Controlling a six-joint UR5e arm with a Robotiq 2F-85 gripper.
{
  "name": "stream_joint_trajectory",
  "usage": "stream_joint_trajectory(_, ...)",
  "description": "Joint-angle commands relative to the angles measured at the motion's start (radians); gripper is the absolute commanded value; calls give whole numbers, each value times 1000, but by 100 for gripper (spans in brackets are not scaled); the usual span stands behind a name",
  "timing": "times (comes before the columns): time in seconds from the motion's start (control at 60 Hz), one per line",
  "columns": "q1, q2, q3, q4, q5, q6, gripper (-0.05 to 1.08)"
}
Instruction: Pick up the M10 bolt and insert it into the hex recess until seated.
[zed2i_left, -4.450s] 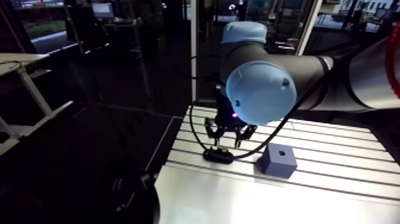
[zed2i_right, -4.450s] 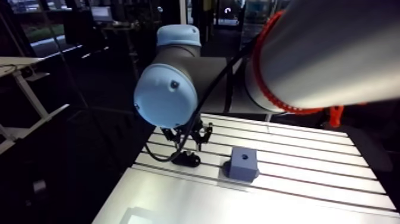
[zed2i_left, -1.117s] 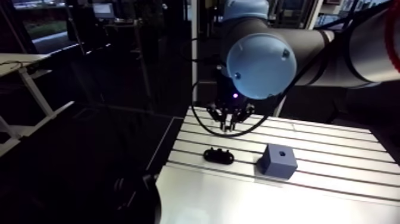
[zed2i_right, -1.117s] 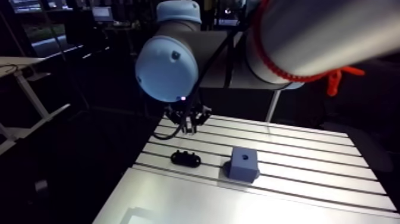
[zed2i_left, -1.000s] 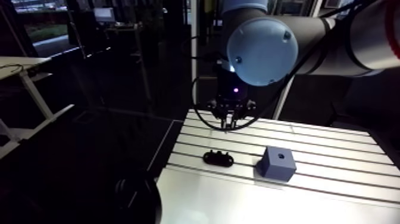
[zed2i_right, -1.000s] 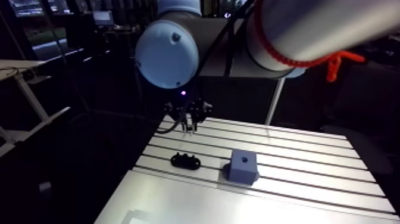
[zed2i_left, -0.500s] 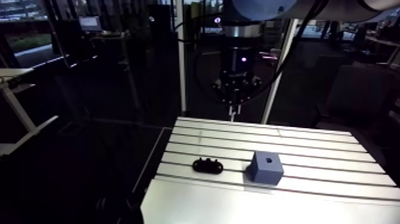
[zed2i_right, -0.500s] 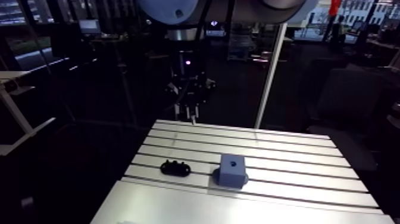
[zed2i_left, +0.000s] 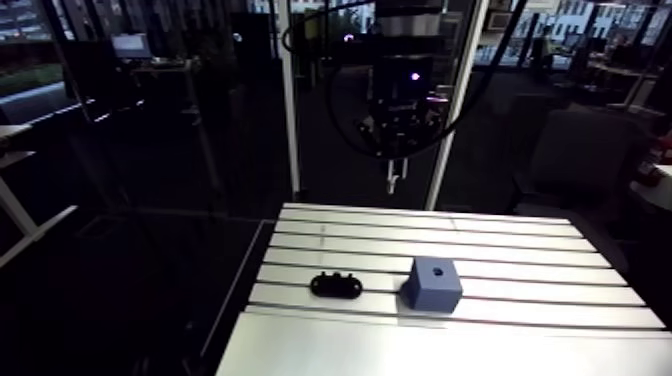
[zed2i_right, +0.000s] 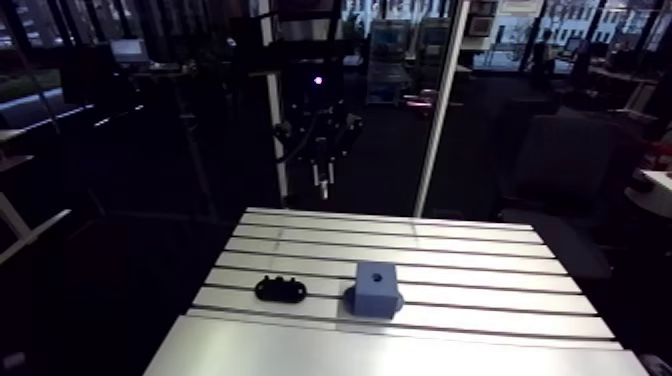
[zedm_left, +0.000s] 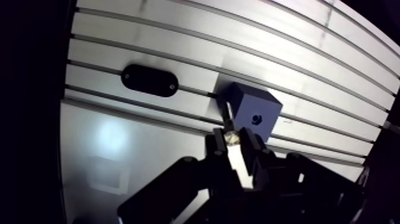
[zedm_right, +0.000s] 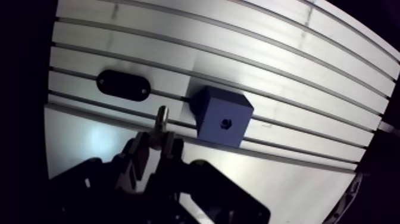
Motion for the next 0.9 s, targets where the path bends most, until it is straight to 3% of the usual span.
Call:
stream_joint_trajectory(0.017,-56,-5,-2,32,6,-161,104)
stream_joint_trajectory(0.267,-78,-19,19,59,20,-392,107)
stream_joint_trajectory(0.383,-98,-22,29,63,17,-478,107)
stream_joint_trajectory(0.8,-142,-25,67,89,-22,-550,107)
stream_joint_trajectory(0.833,-157,-25,71,102,-35,-550,107)
stream_joint_trajectory(0.9,-175,-25,78,114,-38,-549,107)
